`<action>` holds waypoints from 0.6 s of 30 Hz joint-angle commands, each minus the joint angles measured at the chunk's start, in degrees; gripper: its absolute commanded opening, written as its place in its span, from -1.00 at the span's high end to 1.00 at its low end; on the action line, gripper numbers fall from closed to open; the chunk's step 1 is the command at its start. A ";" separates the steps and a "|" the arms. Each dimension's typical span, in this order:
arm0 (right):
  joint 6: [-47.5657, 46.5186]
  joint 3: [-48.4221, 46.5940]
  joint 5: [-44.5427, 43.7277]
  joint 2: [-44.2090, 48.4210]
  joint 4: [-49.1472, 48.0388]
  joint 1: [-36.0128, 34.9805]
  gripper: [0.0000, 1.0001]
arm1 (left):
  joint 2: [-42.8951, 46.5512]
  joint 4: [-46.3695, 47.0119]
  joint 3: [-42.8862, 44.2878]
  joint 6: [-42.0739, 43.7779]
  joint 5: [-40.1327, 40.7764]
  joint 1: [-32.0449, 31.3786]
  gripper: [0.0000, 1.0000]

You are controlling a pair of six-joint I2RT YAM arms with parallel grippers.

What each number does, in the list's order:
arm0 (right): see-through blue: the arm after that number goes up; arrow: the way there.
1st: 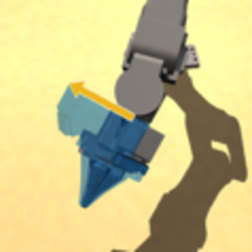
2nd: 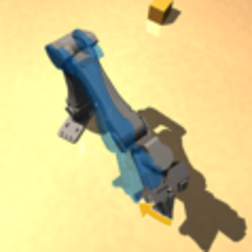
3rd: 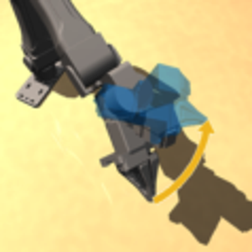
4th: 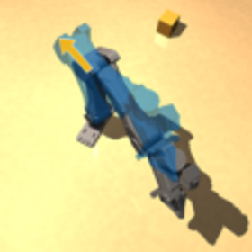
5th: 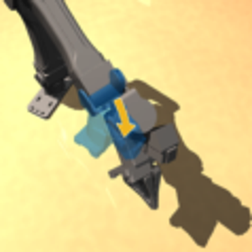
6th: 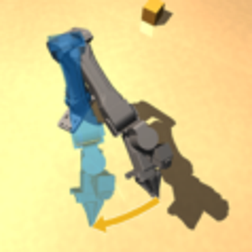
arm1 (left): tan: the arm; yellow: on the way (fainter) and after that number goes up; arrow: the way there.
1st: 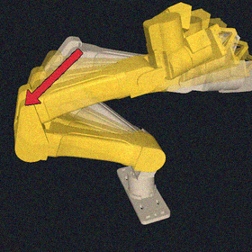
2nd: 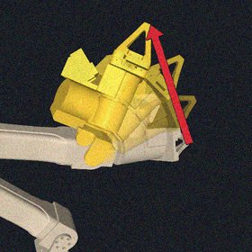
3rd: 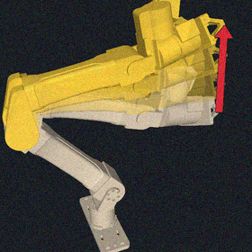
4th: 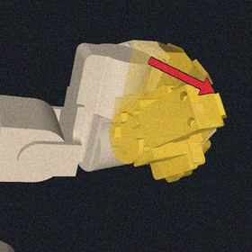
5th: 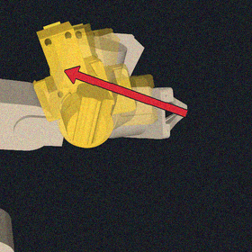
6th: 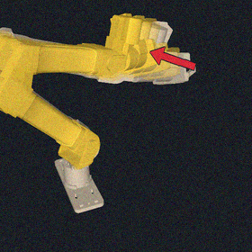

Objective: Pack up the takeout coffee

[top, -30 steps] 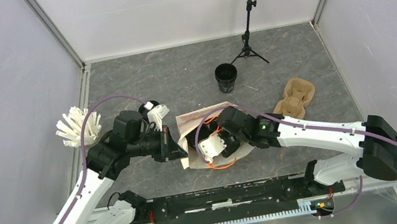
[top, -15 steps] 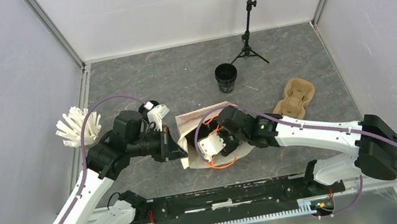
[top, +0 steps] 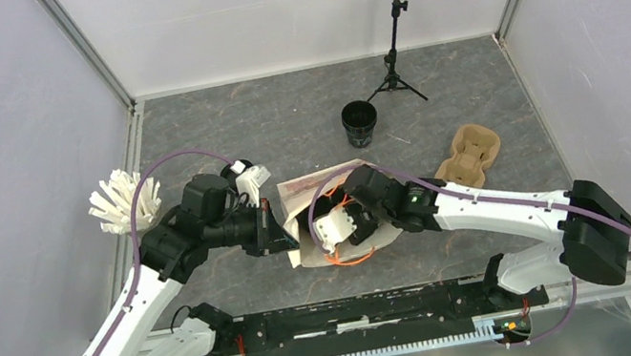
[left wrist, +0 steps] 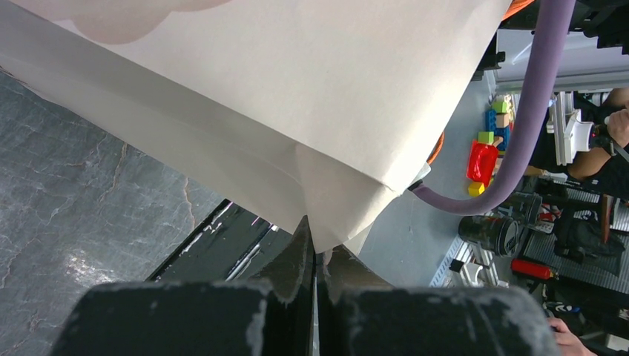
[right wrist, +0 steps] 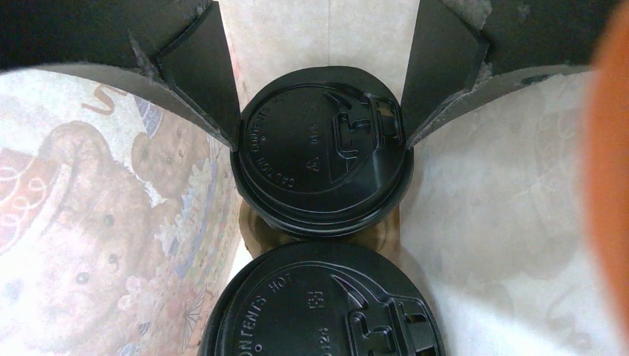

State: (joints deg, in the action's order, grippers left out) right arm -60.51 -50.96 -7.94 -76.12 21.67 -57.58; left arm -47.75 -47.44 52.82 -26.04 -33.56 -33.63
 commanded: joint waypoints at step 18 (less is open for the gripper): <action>-0.46 -2.10 0.74 0.74 2.38 1.28 -0.57 | -0.72 1.83 2.03 -0.21 -2.71 -0.22 0.95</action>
State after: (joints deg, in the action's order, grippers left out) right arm -60.77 -51.29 -7.57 -76.34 21.67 -56.88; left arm -48.49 -47.37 52.82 -26.04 -33.61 -33.63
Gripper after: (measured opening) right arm 0.784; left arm 0.033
